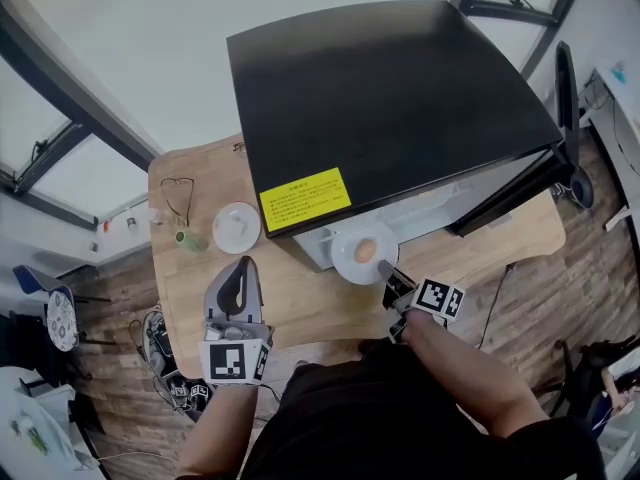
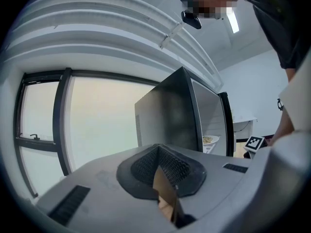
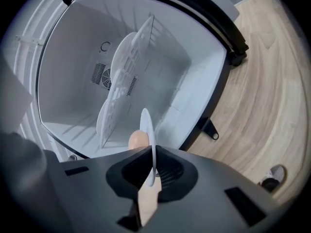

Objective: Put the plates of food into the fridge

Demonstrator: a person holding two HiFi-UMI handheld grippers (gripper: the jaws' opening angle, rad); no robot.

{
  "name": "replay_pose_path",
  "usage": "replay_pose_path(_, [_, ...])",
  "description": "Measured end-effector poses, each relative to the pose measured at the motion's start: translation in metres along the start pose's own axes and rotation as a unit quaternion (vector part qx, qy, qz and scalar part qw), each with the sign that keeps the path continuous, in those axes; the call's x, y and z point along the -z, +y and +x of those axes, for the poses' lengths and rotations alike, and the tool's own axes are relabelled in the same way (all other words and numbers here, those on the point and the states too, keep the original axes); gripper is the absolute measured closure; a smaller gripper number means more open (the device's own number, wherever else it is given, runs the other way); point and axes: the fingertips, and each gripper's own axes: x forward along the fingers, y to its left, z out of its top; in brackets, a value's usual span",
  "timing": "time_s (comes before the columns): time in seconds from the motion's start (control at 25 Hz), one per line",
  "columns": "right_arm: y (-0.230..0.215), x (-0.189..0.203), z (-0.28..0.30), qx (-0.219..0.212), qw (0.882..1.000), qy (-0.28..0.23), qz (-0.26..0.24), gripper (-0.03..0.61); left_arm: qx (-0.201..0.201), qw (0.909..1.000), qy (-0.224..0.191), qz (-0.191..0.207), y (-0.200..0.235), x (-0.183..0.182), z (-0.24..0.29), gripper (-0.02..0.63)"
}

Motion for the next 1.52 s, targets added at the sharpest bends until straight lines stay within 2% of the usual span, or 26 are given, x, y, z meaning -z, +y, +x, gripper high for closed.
replay_pose_path(0.2, [-0.007, -0.015, 0.026, -0.003, 1.000, 0.023, -0.002, 0.545, -0.023, 0.9996, 0.013, 0.006, -0.001, 0.002, 0.010, 0.609])
replay_pose_path(0.6, [-0.010, -0.031, 0.069, 0.004, 0.997, 0.069, -0.029, 0.545, -0.115, 0.9926, 0.040, 0.002, 0.024, 0.008, -0.011, 0.609])
replay_pose_path(0.72, [-0.011, -0.034, 0.078, 0.011, 0.995, 0.083, -0.053, 0.545, -0.144, 0.9885, 0.047, -0.003, 0.035, 0.012, -0.023, 0.610])
replay_pose_path(0.96, [-0.015, -0.045, 0.090, 0.043, 0.987, 0.087, -0.124, 0.543, -0.172, 0.9834, 0.056, -0.006, 0.042, 0.020, -0.040, 0.609])
replay_pose_path(1.08, [-0.014, -0.050, 0.096, 0.061, 0.977, 0.096, -0.180, 0.531, -0.181, 0.9814, 0.063, -0.008, 0.041, 0.027, -0.050, 0.609])
replay_pose_path(1.24, [-0.015, -0.050, 0.103, 0.096, 0.954, 0.117, -0.258, 0.472, -0.192, 0.9793, 0.065, -0.011, 0.040, 0.029, -0.062, 0.609])
replay_pose_path(1.52, [-0.023, -0.053, 0.101, 0.147, 0.925, 0.122, -0.329, 0.414, -0.197, 0.9785, 0.059, -0.008, 0.043, 0.022, -0.073, 0.609])
